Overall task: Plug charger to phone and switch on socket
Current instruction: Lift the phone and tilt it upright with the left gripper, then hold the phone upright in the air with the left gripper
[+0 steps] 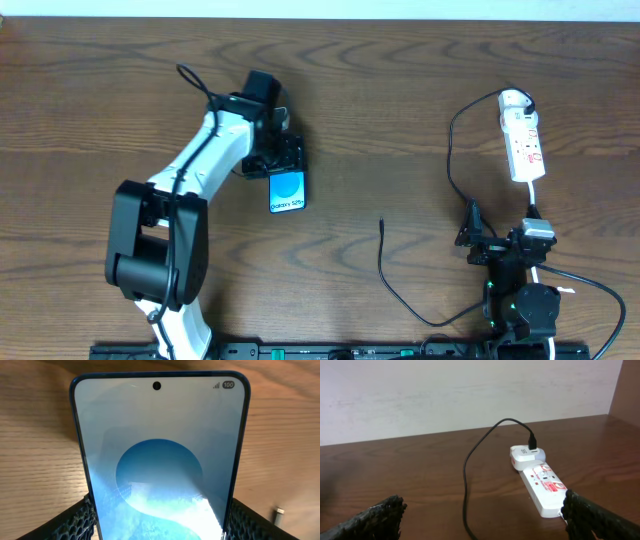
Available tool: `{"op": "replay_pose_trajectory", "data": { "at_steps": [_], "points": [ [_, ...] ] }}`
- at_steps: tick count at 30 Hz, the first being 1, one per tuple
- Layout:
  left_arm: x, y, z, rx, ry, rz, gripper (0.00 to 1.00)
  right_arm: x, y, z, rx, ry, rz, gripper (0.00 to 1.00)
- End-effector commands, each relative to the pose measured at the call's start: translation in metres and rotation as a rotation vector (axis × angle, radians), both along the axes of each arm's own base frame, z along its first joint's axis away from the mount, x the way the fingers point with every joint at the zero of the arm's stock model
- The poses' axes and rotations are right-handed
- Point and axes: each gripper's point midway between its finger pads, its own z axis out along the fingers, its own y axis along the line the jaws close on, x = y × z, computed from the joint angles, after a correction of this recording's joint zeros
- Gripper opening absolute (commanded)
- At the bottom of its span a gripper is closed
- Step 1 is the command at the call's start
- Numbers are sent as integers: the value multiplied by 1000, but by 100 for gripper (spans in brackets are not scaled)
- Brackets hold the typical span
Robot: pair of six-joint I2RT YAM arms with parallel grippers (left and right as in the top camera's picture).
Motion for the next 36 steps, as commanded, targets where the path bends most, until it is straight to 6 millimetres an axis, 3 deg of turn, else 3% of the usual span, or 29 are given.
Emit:
{"op": "replay_pose_trajectory", "data": {
  "at_steps": [1, 16, 29, 36],
  "points": [
    [7, -17, 37, -194, -29, 1, 7, 0, 1, 0, -13, -3, 7, 99],
    [17, -39, 106, -739, -2, 10, 7, 0, 1, 0, -13, -3, 7, 99],
    [37, -30, 152, -999, 114, 159, 7, 0, 1, 0, -13, -3, 7, 99],
    [51, -27, 160, -1028, 224, 301, 7, 0, 1, 0, -13, -3, 7, 99]
  ]
}}
